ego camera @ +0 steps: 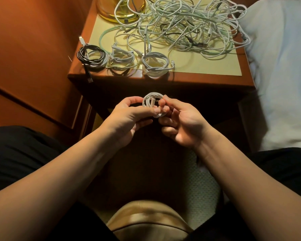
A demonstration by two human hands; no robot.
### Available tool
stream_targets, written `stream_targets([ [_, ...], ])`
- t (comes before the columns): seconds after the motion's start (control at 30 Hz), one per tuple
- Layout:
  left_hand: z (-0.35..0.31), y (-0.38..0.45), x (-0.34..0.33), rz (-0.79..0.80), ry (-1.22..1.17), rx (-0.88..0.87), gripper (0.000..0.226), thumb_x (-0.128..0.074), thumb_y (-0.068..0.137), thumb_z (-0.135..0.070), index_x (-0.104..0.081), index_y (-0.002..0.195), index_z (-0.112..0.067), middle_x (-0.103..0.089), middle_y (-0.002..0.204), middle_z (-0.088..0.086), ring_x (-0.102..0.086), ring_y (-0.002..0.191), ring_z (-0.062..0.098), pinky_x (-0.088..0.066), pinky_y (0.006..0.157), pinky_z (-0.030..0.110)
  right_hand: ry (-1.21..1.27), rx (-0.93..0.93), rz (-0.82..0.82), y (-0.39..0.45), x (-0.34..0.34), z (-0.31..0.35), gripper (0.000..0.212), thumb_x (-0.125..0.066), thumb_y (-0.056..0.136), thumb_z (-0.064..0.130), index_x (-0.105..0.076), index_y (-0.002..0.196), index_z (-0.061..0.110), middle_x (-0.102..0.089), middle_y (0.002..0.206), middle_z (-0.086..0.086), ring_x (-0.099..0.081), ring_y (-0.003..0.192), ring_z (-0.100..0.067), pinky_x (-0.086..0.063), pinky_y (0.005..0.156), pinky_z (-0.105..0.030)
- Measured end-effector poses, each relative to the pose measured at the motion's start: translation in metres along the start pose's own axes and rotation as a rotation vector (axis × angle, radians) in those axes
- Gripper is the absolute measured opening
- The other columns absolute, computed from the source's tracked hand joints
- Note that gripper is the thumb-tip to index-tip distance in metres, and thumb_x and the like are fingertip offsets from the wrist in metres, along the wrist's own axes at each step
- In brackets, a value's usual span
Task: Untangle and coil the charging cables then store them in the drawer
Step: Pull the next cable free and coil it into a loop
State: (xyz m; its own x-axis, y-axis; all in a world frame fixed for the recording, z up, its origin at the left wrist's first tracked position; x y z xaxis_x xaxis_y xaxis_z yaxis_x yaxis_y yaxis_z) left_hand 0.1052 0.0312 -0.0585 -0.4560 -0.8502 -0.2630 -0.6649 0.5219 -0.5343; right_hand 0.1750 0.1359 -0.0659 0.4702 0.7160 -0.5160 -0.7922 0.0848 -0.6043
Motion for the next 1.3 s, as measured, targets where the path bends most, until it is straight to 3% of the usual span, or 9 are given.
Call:
stream_targets([
  [0.23, -0.013, -0.002, -0.011, 0.081, 0.004, -0.095, 0.079, -0.084, 0.064, -0.010, -0.042, 0.131, -0.016, -0.077, 0.103, 0.013, -0.074, 0.103, 0.025, -0.051, 0.102, 0.045, 0.054, 0.017, -0.022, -0.005, -0.002, 0.003, 0.027, -0.049, 0.105, 0.035, -0.057, 0.082, 0.022, -0.042, 0.066, 0.010, -0.018, 0.053, -0.008, -0.012, 0.045, -0.021],
  [0.4, -0.022, -0.002, -0.014, 0.118, 0.063, -0.175, 0.079, -0.090, 0.066, -0.004, -0.041, 0.126, -0.014, -0.077, 0.098, 0.013, -0.074, 0.097, 0.027, -0.055, 0.095, 0.041, 0.072, 0.005, -0.033, -0.005, 0.000, 0.006, 0.029, -0.049, 0.105, 0.033, -0.055, 0.079, 0.021, -0.041, 0.064, 0.010, -0.018, 0.053, -0.007, -0.013, 0.044, -0.020],
  [0.57, -0.041, -0.008, -0.005, -0.037, 0.608, -0.458, 0.058, -0.090, 0.077, -0.023, -0.047, 0.117, -0.022, -0.076, 0.080, 0.007, -0.074, 0.075, 0.017, -0.052, 0.069, 0.029, -0.004, 0.029, -0.094, -0.004, 0.003, -0.001, 0.038, -0.053, 0.104, 0.039, -0.050, 0.070, 0.021, -0.039, 0.066, 0.007, -0.017, 0.049, -0.008, -0.016, 0.040, -0.019],
  [0.7, -0.051, -0.022, -0.009, -0.178, 0.955, -0.669, 0.039, -0.079, 0.085, -0.037, -0.051, 0.108, -0.021, -0.065, 0.085, -0.006, -0.064, 0.079, 0.011, -0.052, 0.069, 0.030, -0.272, 0.164, -0.235, -0.006, 0.009, 0.013, 0.039, -0.058, 0.104, 0.044, -0.055, 0.071, 0.022, -0.045, 0.063, 0.008, -0.029, 0.043, -0.004, -0.025, 0.040, -0.018],
  [0.8, -0.053, -0.032, -0.023, -0.299, 1.326, -0.804, 0.028, -0.061, 0.089, -0.048, -0.050, 0.086, -0.023, -0.053, 0.081, -0.006, -0.052, 0.073, 0.019, -0.038, 0.065, 0.035, -0.390, 0.261, -0.245, -0.009, 0.004, 0.018, 0.046, -0.056, 0.106, 0.040, -0.055, 0.063, 0.023, -0.044, 0.058, 0.009, -0.034, 0.046, -0.004, -0.028, 0.042, -0.018],
  [0.9, -0.047, -0.032, -0.024, -0.323, 1.377, -0.685, 0.029, -0.054, 0.095, -0.049, -0.050, 0.084, -0.023, -0.053, 0.079, -0.006, -0.051, 0.068, 0.019, -0.028, 0.055, 0.031, -0.504, 0.374, -0.259, -0.012, -0.001, 0.026, 0.060, -0.054, 0.108, 0.035, -0.061, 0.048, 0.028, -0.050, 0.055, 0.012, -0.043, 0.049, -0.001, -0.034, 0.047, -0.016],
  [1.03, -0.053, -0.039, -0.021, -0.435, 1.428, -0.692, 0.032, -0.053, 0.096, -0.053, -0.045, 0.086, -0.023, -0.050, 0.082, -0.006, -0.048, 0.065, 0.019, -0.022, 0.050, 0.028, -0.515, 0.468, -0.242, -0.011, -0.005, 0.030, 0.056, -0.051, 0.109, 0.035, -0.057, 0.055, 0.026, -0.048, 0.056, 0.011, -0.042, 0.053, -0.005, -0.035, 0.054, -0.023],
  [1.17, -0.049, -0.028, -0.013, -0.407, 1.375, -0.583, 0.034, -0.052, 0.095, -0.052, -0.053, 0.076, -0.024, -0.055, 0.072, -0.007, -0.054, 0.069, 0.021, -0.034, 0.058, 0.033, -0.533, 0.484, -0.179, -0.012, -0.008, 0.032, 0.047, -0.051, 0.110, 0.031, -0.055, 0.065, 0.016, -0.045, 0.053, 0.008, -0.040, 0.049, -0.006, -0.034, 0.050, -0.022],
  [1.3, -0.038, -0.017, -0.012, -0.211, 1.200, -0.538, 0.026, -0.054, 0.098, -0.044, -0.061, 0.083, -0.024, -0.060, 0.076, -0.007, -0.058, 0.073, 0.019, -0.047, 0.063, 0.038, -0.615, 0.366, -0.180, -0.012, -0.006, 0.026, 0.043, -0.051, 0.108, 0.037, -0.058, 0.070, 0.019, -0.046, 0.052, 0.010, -0.042, 0.048, -0.004, -0.036, 0.048, -0.023],
])
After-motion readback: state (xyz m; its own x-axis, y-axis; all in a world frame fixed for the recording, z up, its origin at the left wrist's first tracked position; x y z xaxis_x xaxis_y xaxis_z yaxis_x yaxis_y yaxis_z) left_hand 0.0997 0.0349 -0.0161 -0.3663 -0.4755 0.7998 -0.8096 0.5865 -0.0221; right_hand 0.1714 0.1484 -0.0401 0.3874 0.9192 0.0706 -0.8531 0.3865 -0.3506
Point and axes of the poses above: each hand's wrist, its own y-axis towards the middle knuckle, its own x-axis out of the back of the hand, z = x × y, the point moved 9 cm from there along y, towards the middle knuckle
